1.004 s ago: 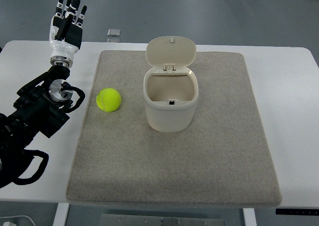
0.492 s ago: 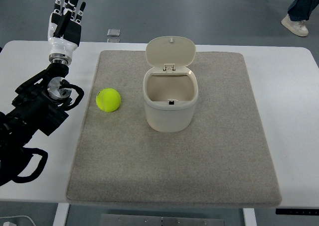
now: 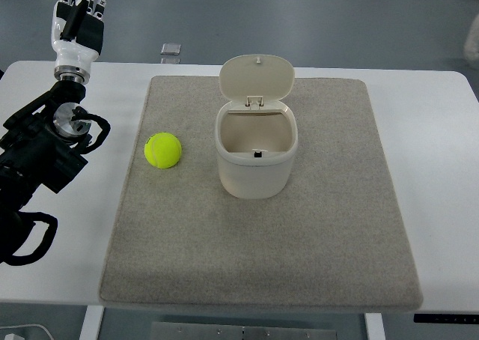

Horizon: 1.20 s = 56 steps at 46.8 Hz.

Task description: Put tennis ball into box with left hand

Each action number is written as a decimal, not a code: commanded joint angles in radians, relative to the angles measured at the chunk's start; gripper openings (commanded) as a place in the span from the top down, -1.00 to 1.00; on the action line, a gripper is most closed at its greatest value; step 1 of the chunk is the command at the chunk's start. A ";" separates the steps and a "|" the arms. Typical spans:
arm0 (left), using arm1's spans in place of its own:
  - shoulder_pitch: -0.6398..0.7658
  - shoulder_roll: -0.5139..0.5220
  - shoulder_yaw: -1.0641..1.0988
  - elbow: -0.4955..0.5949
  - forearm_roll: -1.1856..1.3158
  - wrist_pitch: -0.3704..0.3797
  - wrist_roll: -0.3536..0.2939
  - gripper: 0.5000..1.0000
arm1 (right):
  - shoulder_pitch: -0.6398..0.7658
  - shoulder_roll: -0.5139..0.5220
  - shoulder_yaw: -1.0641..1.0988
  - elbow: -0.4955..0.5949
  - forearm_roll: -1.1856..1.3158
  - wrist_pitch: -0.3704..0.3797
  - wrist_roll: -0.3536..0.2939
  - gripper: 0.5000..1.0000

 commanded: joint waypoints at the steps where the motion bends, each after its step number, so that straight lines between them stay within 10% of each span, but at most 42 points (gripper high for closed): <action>1: 0.003 -0.001 -0.002 -0.001 -0.001 0.008 0.000 -0.96 | 0.000 0.000 0.000 0.000 0.000 0.000 0.000 -0.75; 25: -0.032 0.060 0.054 -0.095 0.000 0.162 0.012 -0.93 | 0.000 0.000 0.000 0.000 0.000 0.000 0.000 -0.75; 36: -0.126 0.211 0.276 -0.283 0.000 0.298 0.136 -0.87 | 0.000 0.000 0.000 0.000 0.000 0.000 0.000 -0.75; 56: -0.405 0.458 0.934 -0.743 0.002 0.401 0.155 -0.91 | 0.000 0.000 0.000 0.000 0.000 0.000 0.000 -0.75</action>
